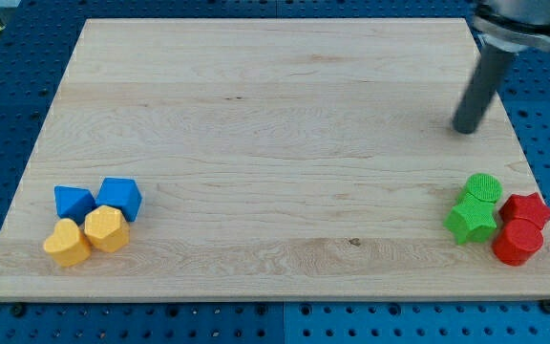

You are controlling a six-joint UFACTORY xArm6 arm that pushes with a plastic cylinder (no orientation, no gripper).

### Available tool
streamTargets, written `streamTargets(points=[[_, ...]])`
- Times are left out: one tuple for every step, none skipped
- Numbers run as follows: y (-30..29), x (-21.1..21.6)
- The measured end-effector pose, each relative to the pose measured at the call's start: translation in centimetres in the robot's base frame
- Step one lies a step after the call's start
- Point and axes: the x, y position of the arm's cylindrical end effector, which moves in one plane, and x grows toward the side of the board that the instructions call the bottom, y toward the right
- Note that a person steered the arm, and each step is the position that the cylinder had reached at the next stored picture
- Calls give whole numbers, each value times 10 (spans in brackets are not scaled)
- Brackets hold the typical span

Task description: Separate the red blocks

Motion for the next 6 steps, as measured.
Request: streamTargets(points=[[36,53],[63,105],[80,136],[71,136],[40,141],[15,151]])
